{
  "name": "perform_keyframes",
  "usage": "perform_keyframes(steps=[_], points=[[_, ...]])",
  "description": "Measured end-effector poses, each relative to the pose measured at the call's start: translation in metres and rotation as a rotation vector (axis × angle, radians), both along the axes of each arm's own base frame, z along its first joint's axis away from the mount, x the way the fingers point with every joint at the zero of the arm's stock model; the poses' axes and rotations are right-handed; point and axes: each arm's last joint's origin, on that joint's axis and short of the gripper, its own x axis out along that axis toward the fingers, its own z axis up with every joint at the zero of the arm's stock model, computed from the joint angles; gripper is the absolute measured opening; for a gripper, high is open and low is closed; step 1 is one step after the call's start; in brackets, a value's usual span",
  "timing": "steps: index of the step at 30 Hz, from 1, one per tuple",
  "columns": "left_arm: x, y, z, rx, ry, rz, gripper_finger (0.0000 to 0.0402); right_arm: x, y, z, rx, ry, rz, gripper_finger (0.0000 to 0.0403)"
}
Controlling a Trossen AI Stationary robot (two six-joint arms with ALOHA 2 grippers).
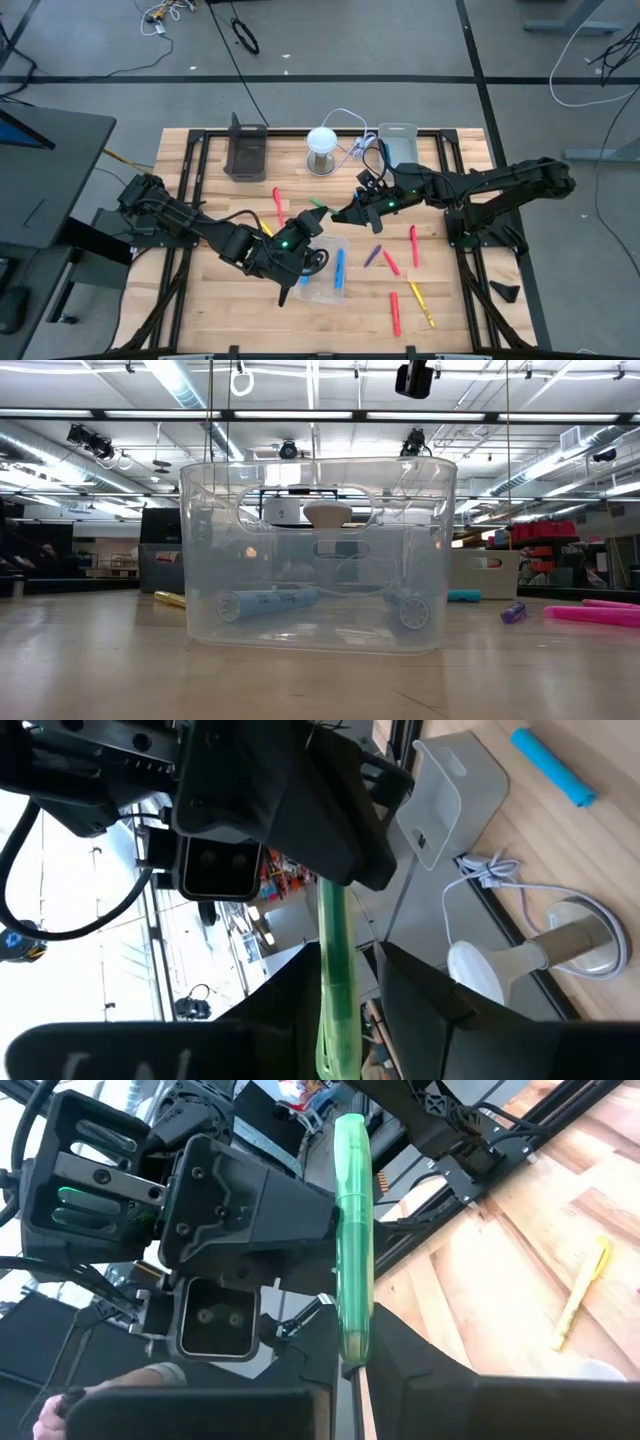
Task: Pick & Place Markers
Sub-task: Put the green pen into the gray bin
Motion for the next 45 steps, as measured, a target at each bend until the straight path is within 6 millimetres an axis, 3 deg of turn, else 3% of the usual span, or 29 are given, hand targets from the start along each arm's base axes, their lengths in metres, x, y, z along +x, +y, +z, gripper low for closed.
perform_keyframes(steps=[14, 23, 38, 45], points=[[0.003, 0.005, 0.0, -0.021, 0.004, -0.017, 0.0065, -0.001, 0.001, -0.002, 0.015, 0.025, 0.033, 0.0027], [0.01, 0.022, 0.0, -0.029, -0.002, 0.025, 0.0075, 0.0, 0.001, -0.002, 0.017, 0.029, 0.038, 0.0027], [0.013, 0.026, 0.001, -0.049, -0.02, 0.019, 0.01, -0.001, 0.001, -0.002, 0.012, 0.022, 0.061, 0.0027], [0.013, 0.026, 0.002, -0.046, -0.027, 0.027, 0.0052, -0.001, 0.002, -0.002, 0.018, 0.023, 0.064, 0.0027]])
